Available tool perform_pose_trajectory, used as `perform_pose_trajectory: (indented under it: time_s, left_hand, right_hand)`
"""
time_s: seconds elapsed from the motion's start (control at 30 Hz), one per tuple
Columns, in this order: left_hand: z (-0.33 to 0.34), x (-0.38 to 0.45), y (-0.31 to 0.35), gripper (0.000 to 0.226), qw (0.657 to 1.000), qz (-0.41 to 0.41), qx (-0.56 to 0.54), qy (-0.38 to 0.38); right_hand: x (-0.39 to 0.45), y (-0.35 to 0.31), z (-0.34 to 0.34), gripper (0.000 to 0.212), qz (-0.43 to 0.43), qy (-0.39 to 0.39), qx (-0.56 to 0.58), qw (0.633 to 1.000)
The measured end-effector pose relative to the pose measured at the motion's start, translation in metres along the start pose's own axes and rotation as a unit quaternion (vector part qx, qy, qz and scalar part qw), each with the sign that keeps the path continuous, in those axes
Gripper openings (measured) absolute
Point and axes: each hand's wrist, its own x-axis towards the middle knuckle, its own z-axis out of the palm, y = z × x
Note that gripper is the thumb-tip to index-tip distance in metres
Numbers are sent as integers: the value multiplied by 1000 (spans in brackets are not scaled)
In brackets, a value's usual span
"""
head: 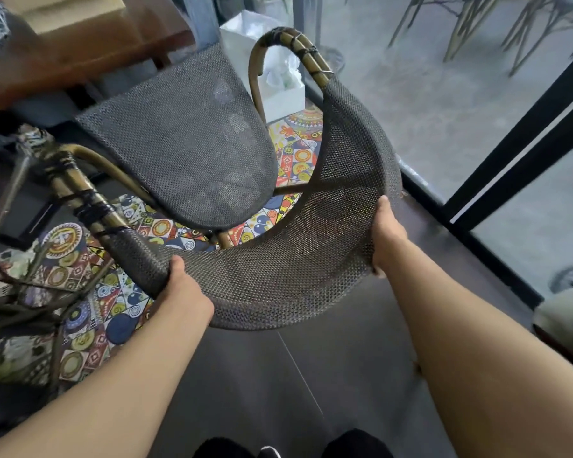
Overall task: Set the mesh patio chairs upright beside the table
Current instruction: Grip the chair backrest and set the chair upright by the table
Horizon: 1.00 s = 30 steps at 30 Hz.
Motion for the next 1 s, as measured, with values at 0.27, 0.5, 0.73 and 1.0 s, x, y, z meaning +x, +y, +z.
perform_pose_trajectory:
  time_s: [0.27,0.5,0.73,1.0]
  left_hand:
    - [-16,-6,65,99,999,27,37,-15]
    - [-12,1,122,79,999,23,46,-8]
    - [-6,5,161,70,1000,8,-25,5]
    - [18,18,213,71,980,-64,-182,-42]
  right_hand:
    - [-66,-36,19,92,-35,24,-54,998]
    - [-110,-56,56,88,-72,52,-66,994]
    - [-139,-78,81,79,-143,66,-87,984]
    - [-155,-118,125,76,-177,33,-69,981]
